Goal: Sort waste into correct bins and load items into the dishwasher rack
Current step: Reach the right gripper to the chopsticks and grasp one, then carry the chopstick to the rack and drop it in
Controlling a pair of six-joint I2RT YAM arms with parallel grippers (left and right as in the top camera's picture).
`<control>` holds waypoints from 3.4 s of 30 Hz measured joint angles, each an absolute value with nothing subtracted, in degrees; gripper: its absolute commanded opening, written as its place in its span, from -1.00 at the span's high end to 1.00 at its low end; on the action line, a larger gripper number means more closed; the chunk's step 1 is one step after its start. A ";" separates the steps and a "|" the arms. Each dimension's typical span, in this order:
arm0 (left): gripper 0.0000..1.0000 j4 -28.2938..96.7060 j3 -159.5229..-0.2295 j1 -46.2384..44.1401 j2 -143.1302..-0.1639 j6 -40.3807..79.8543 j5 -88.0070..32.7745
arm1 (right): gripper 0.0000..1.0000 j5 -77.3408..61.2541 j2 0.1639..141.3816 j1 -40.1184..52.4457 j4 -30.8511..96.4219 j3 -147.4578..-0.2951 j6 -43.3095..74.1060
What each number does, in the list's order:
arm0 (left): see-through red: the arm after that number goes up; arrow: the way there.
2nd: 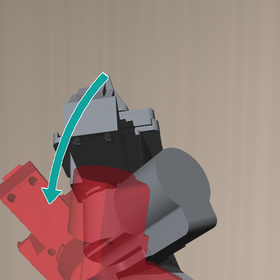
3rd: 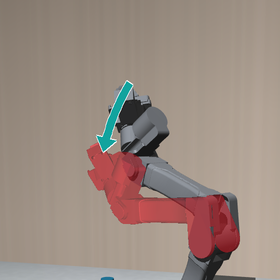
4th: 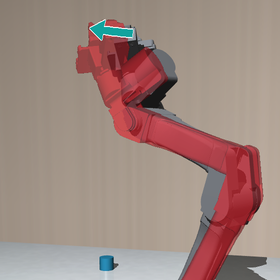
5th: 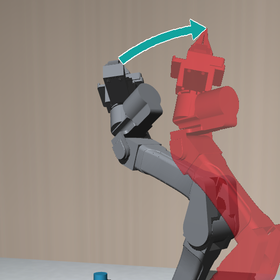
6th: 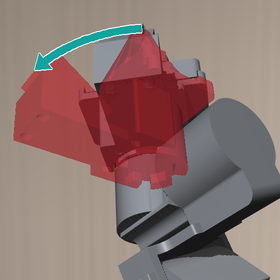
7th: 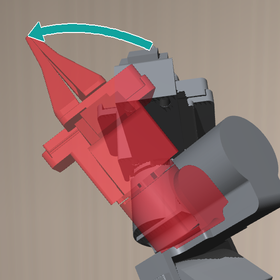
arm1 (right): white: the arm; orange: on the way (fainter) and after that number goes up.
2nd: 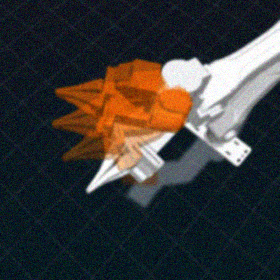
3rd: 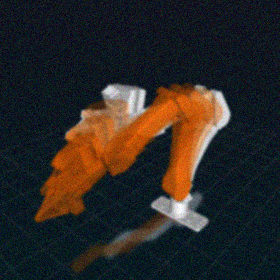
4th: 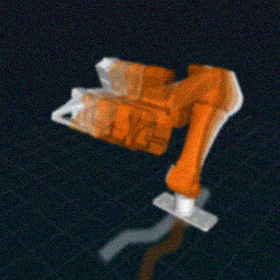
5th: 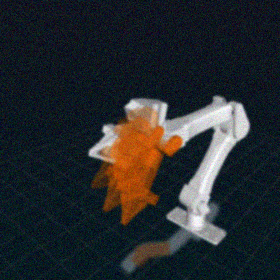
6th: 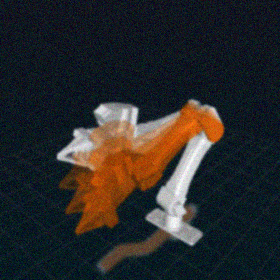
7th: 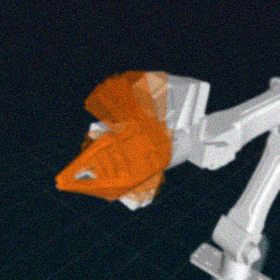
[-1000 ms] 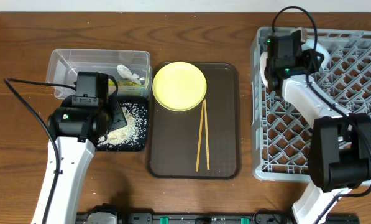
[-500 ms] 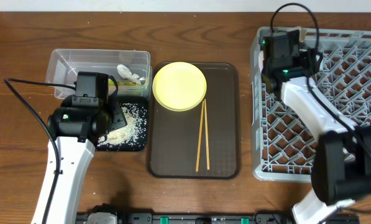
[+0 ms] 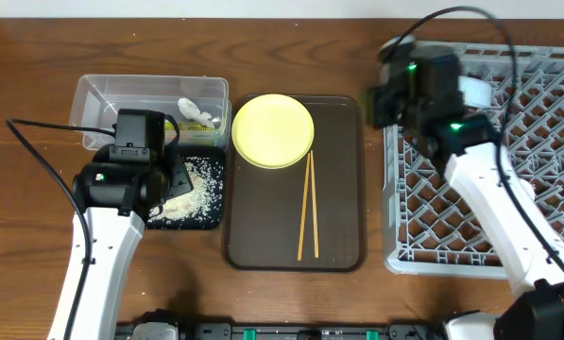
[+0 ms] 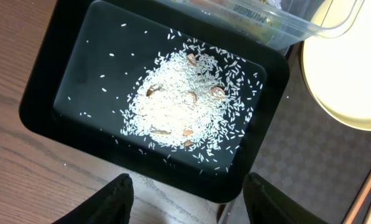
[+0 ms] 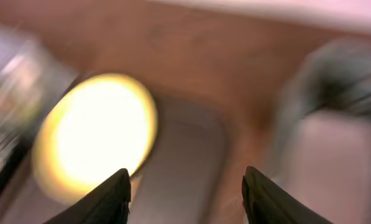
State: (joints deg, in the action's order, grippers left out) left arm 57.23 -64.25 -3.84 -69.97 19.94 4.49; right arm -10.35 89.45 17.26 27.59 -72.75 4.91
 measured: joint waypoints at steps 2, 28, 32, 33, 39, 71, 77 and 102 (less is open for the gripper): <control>-0.20 57.28 -64.23 -3.84 -69.97 19.94 4.49 | -0.09 -12.93 90.50 19.86 31.66 -72.73 5.93; -0.20 57.25 -64.23 -3.84 -69.97 19.94 4.49 | 0.03 -3.92 110.15 38.46 46.89 -71.81 23.90; -0.20 57.25 -64.23 -3.84 -69.97 19.94 4.49 | 0.10 -3.55 111.53 38.50 46.92 -71.07 25.69; -0.20 57.25 -64.23 -3.84 -69.97 19.94 4.49 | 0.15 -3.55 111.53 38.50 46.85 -71.07 26.13; -0.19 57.25 -64.23 -3.84 -69.97 19.94 4.49 | 0.70 -2.61 111.53 38.50 46.78 -70.78 27.57; -0.20 57.25 -64.23 -3.84 -69.97 19.94 4.49 | 0.98 -2.76 85.73 14.37 57.80 -72.51 15.84; -0.20 57.19 -64.23 -3.84 -69.97 19.94 4.49 | 0.98 -2.79 85.97 10.28 61.95 -71.35 13.34; -0.19 57.21 -64.23 -3.84 -69.97 19.94 4.49 | 0.30 -1.63 87.13 9.93 52.77 -64.05 11.88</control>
